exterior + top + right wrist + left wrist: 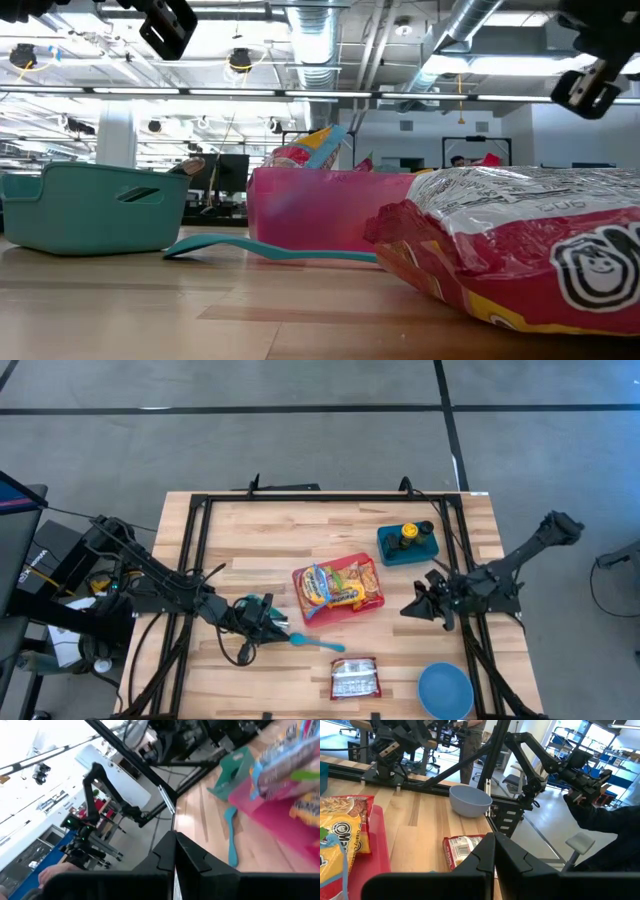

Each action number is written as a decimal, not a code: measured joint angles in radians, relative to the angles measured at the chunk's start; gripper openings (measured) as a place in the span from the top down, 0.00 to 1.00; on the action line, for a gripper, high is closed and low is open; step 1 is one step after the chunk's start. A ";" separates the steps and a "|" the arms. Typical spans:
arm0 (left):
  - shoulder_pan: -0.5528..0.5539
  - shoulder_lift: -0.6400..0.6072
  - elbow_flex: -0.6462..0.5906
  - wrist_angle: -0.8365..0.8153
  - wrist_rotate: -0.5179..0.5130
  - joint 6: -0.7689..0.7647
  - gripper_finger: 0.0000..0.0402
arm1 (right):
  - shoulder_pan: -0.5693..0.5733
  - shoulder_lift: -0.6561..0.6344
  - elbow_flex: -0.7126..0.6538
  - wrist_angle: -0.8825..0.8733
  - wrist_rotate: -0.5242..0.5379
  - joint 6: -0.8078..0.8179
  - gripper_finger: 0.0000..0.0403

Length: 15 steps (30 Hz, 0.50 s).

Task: Pick & Place Food Item
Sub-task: Put the red noodle pack into the red bin

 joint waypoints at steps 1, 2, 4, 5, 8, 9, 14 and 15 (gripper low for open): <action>0.000 0.000 0.000 0.000 0.000 0.000 1.00 | 0.019 0.010 0.000 -0.001 0.017 0.004 1.00; 0.000 0.000 0.000 0.000 0.000 0.000 1.00 | 0.039 0.021 0.000 -0.003 0.033 0.015 1.00; 0.000 0.000 0.000 0.000 0.000 0.000 1.00 | 0.077 0.055 0.000 -0.001 0.064 0.046 1.00; 0.000 0.000 0.000 0.000 0.000 0.000 1.00 | 0.094 0.075 0.000 -0.002 0.082 0.064 1.00; 0.000 0.000 0.000 0.000 0.000 0.000 1.00 | 0.138 0.140 0.000 -0.002 0.112 0.118 1.00; 0.000 0.000 0.000 0.000 0.000 0.000 1.00 | 0.149 0.163 0.000 -0.003 0.116 0.139 1.00; 0.000 0.000 0.000 0.000 0.000 0.000 1.00 | 0.196 0.280 0.000 -0.003 0.140 0.258 1.00; 0.000 0.000 0.000 0.000 0.000 0.000 1.00 | 0.202 0.302 0.000 -0.003 0.142 0.284 1.00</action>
